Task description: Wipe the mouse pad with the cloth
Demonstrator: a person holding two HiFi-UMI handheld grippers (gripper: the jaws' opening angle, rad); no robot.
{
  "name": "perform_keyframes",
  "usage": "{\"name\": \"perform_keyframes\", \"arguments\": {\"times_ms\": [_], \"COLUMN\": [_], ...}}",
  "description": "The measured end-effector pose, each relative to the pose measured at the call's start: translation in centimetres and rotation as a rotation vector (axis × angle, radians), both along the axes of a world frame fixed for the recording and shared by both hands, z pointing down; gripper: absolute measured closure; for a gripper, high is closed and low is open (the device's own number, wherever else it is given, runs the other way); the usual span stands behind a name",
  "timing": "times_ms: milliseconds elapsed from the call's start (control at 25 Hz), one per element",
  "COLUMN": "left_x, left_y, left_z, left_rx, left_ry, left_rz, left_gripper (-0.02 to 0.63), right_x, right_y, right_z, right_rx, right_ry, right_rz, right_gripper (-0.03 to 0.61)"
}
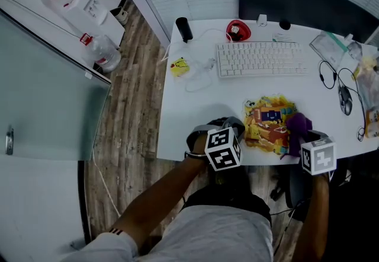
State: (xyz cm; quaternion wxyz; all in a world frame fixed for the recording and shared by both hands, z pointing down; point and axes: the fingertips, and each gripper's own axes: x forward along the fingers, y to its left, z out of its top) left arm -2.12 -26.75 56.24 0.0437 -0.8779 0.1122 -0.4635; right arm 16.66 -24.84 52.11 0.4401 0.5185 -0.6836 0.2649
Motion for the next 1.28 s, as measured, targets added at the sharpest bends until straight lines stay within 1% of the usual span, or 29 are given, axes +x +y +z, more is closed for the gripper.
{"name": "perform_keyframes", "arguments": {"times_ms": [80,200,360,440,520,600,760,920,1120,1280], "left_x": [0.0,0.0,-0.1,-0.1,0.0,0.0,-0.1,-0.1,-0.1,-0.1], "left_y": [0.0,0.0,0.0,0.1,0.0,0.0,0.1,0.0,0.1,0.0], "left_z": [0.0,0.0,-0.2,-0.2,-0.2,-0.1,-0.1,0.0,0.0,0.0], "left_rx": [-0.001,-0.004,-0.013,-0.013,-0.013,-0.014,-0.016,-0.012,-0.011,-0.008], "left_ry": [0.001,0.003,0.005,0.006,0.008,0.010,0.011,0.008,-0.003,-0.014], "left_rz": [-0.001,-0.004,-0.006,-0.008,-0.010,-0.012,-0.010,-0.008,-0.003,-0.007], "left_gripper": [0.598,0.598,0.598,0.598,0.598,0.598,0.598,0.598,0.598,0.598], "right_x": [-2.6,-7.8,-13.9,-15.5,-15.9,-15.5,-13.0,-8.9,-3.5,0.0], "right_y": [0.3,1.1,2.8,3.3,3.4,3.2,2.7,2.0,1.7,1.7], "right_z": [-0.9,-1.6,-0.5,0.7,1.7,2.1,1.8,1.7,1.6,1.5], "right_rx": [0.018,0.022,-0.039,-0.068,-0.080,-0.084,-0.088,-0.089,-0.084,-0.082], "right_ry": [-0.021,-0.067,-0.084,-0.072,-0.054,-0.044,-0.030,0.003,-0.005,-0.024], "right_rz": [-0.055,-0.170,-0.328,-0.384,-0.416,-0.420,-0.361,-0.302,-0.187,-0.112], "right_gripper": [0.512,0.512,0.512,0.512,0.512,0.512,0.512,0.512,0.512,0.512]}}
